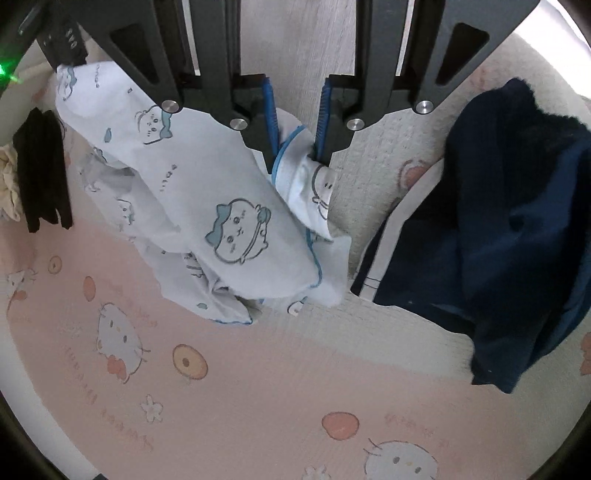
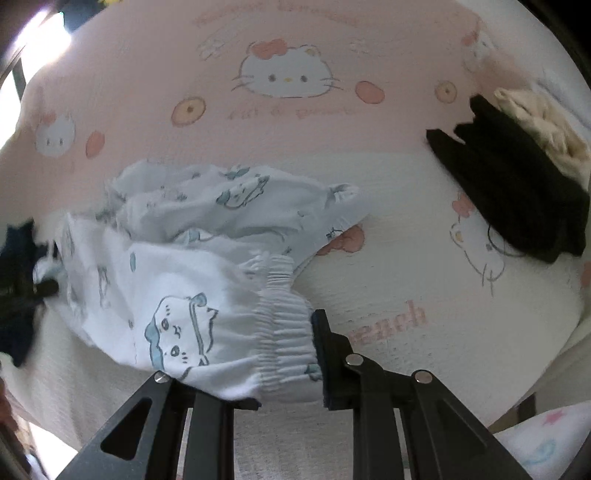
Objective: Fold clothes
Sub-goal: 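Fold the white pants leg with the left gripper toward the right gripper, then release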
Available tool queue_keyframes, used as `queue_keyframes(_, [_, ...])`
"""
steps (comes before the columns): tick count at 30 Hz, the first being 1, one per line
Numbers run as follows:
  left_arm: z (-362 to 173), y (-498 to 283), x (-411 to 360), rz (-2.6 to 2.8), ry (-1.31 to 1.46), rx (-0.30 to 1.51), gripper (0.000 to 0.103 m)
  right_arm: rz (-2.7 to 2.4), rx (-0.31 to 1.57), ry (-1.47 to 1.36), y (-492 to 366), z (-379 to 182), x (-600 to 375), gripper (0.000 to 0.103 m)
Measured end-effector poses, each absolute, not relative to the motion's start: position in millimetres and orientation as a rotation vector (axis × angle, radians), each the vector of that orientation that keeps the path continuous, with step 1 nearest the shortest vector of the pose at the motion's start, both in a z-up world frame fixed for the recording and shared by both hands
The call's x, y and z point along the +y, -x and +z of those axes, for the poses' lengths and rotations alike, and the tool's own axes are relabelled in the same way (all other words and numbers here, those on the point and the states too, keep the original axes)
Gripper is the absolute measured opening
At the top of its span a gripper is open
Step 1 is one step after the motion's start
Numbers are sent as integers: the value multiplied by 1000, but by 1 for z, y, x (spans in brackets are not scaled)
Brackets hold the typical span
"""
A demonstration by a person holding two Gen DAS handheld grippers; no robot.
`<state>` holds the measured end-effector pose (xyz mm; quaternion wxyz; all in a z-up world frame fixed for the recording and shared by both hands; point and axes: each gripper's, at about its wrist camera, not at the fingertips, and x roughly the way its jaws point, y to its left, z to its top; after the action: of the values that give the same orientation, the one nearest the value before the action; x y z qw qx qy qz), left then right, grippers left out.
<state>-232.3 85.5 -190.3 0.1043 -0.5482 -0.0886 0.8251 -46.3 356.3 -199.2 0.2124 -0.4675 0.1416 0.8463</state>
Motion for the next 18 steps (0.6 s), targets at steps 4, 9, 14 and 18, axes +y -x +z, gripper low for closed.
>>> queue_keyframes(4, [-183, 221, 79, 2428, 1606, -220, 16, 2326, 422, 1228, 50, -183, 364, 19])
queue_keyframes(9, [-186, 206, 60, 2392, 1614, -193, 16, 2285, 475, 1235, 59, -186, 362, 19])
queue_keyframes(14, [-185, 195, 41, 2370, 1525, -386, 16, 2338, 499, 1267, 48, -183, 352, 20])
queue_keyframes(18, [-176, 202, 26, 2337, 1504, -599, 18, 2402, 564, 1266, 45, -179, 354, 63])
